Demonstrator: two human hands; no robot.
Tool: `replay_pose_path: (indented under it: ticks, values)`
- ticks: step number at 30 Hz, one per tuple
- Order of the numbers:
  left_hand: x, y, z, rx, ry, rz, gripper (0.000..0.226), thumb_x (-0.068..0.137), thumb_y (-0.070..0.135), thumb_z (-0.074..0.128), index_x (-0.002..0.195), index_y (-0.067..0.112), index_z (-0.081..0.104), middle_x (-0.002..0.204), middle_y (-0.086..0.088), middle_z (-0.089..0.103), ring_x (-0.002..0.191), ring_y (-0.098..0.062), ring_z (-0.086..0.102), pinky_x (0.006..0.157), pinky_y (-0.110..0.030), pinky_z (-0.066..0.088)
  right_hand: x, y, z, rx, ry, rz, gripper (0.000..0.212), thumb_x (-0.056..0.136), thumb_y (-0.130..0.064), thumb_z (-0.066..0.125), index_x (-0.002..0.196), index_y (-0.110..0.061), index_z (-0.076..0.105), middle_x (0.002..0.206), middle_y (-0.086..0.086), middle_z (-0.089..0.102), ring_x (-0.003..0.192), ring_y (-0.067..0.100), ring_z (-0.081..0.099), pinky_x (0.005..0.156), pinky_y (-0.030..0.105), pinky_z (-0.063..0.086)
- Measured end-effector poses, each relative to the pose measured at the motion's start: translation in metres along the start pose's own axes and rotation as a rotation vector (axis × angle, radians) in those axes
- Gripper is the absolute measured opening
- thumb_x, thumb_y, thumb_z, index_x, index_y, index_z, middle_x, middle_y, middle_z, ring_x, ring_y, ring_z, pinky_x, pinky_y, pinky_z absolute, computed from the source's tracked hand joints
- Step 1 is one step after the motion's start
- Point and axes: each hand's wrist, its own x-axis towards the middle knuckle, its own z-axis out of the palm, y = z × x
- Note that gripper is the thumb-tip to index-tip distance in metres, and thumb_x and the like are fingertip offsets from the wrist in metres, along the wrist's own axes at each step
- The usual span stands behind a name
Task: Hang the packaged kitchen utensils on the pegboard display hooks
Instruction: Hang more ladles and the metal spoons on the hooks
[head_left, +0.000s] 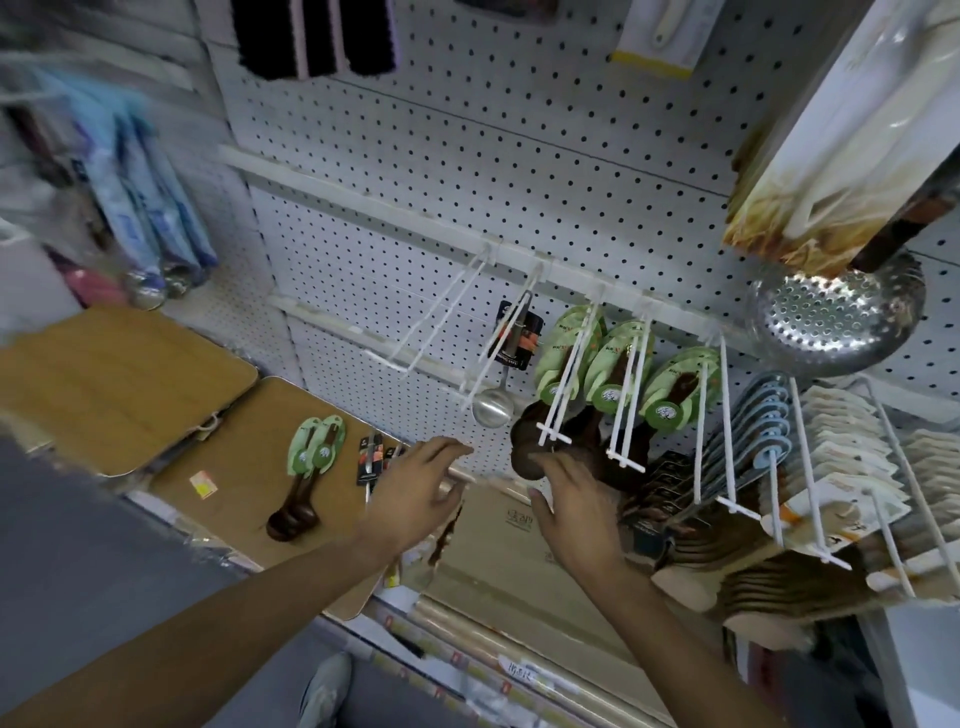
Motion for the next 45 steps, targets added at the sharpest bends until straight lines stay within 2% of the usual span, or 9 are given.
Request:
replay_pose_path:
  ticks: [4, 8, 11, 15, 17, 24, 32, 42, 45]
  values:
    - [-0.025, -0.022, -0.02, 0.136, -0.003, 0.007, 0.045, 0.09, 0.039, 0.053, 0.135, 0.031, 0.05, 0.136, 0.011, 0.05, 0.121, -0.013, 0.049, 0.094, -0.03, 0.048, 0.003, -0.026, 0.01, -0.034, -0.003, -0.083, 0.041, 0.088, -0.02, 0.065, 0.128, -0.019, 0.054, 0.128, -0.003, 0.054, 0.113, 0.018, 0.053, 0.079, 0.032, 0.051]
    - [-0.05, -0.049, -0.038, 0.245, -0.035, -0.035, 0.05, 0.09, 0.048, 0.043, 0.138, 0.033, 0.043, 0.144, 0.012, 0.043, 0.13, -0.015, 0.043, 0.098, -0.037, 0.047, 0.007, -0.056, 0.027, -0.038, -0.026, -0.173, 0.044, 0.086, -0.021, 0.067, 0.128, -0.02, 0.052, 0.127, -0.004, 0.054, 0.112, 0.018, 0.052, 0.078, 0.032, 0.053]
    - [-0.07, -0.072, -0.049, 0.319, -0.059, -0.071, 0.053, 0.089, 0.046, 0.048, 0.139, 0.031, 0.041, 0.146, 0.009, 0.041, 0.133, -0.017, 0.041, 0.1, -0.04, 0.045, 0.011, -0.081, 0.044, -0.03, -0.06, -0.216, 0.046, 0.083, -0.018, 0.068, 0.126, -0.019, 0.053, 0.125, -0.004, 0.056, 0.112, 0.018, 0.053, 0.081, 0.03, 0.051]
    - [-0.09, -0.111, -0.056, 0.358, -0.1, -0.107, 0.053, 0.085, 0.043, 0.055, 0.136, 0.029, 0.044, 0.142, 0.004, 0.047, 0.129, -0.022, 0.046, 0.1, -0.042, 0.046, 0.021, -0.11, 0.075, -0.062, -0.135, -0.247, 0.045, 0.088, -0.021, 0.062, 0.131, -0.02, 0.051, 0.131, -0.003, 0.053, 0.117, 0.018, 0.049, 0.09, 0.034, 0.051]
    - [-0.099, -0.134, -0.056, 0.365, -0.128, -0.137, 0.049, 0.087, 0.045, 0.05, 0.133, 0.026, 0.048, 0.14, 0.004, 0.047, 0.127, -0.022, 0.047, 0.101, -0.04, 0.043, 0.026, -0.124, 0.094, -0.054, -0.182, -0.265, 0.047, 0.088, -0.021, 0.061, 0.133, -0.018, 0.05, 0.133, -0.001, 0.052, 0.118, 0.02, 0.049, 0.095, 0.034, 0.049]
    - [-0.128, -0.225, -0.052, 0.364, -0.222, -0.243, 0.045, 0.084, 0.034, 0.058, 0.127, 0.022, 0.054, 0.131, -0.001, 0.055, 0.112, -0.029, 0.054, 0.092, -0.041, 0.045, 0.056, -0.173, 0.17, -0.046, -0.299, -0.268, 0.042, 0.087, -0.019, 0.065, 0.127, -0.014, 0.055, 0.123, 0.003, 0.057, 0.115, 0.024, 0.053, 0.087, 0.037, 0.051]
    - [-0.119, -0.335, -0.013, 0.436, -0.348, -0.302, 0.042, 0.092, 0.032, 0.05, 0.132, 0.019, 0.051, 0.134, -0.004, 0.051, 0.114, -0.03, 0.051, 0.095, -0.045, 0.041, 0.098, -0.201, 0.298, -0.058, -0.457, -0.225, 0.045, 0.093, -0.024, 0.057, 0.136, -0.018, 0.047, 0.134, 0.003, 0.052, 0.121, 0.024, 0.048, 0.093, 0.037, 0.047]
    - [-0.084, -0.467, 0.075, 0.47, -0.414, -0.377, 0.041, 0.096, 0.039, 0.046, 0.133, 0.023, 0.052, 0.128, -0.004, 0.056, 0.112, -0.03, 0.055, 0.094, -0.041, 0.042, 0.15, -0.194, 0.462, -0.049, -0.545, -0.096, 0.039, 0.092, -0.025, 0.058, 0.126, -0.009, 0.055, 0.125, 0.013, 0.058, 0.114, 0.034, 0.056, 0.094, 0.044, 0.048]
    - [-0.073, -0.492, 0.105, 0.434, -0.411, -0.399, 0.038, 0.098, 0.043, 0.043, 0.129, 0.025, 0.055, 0.12, -0.004, 0.06, 0.107, -0.03, 0.058, 0.089, -0.04, 0.044, 0.16, -0.19, 0.499, -0.017, -0.558, -0.029, 0.038, 0.093, -0.029, 0.055, 0.126, -0.01, 0.056, 0.125, 0.012, 0.059, 0.113, 0.034, 0.056, 0.092, 0.041, 0.045]
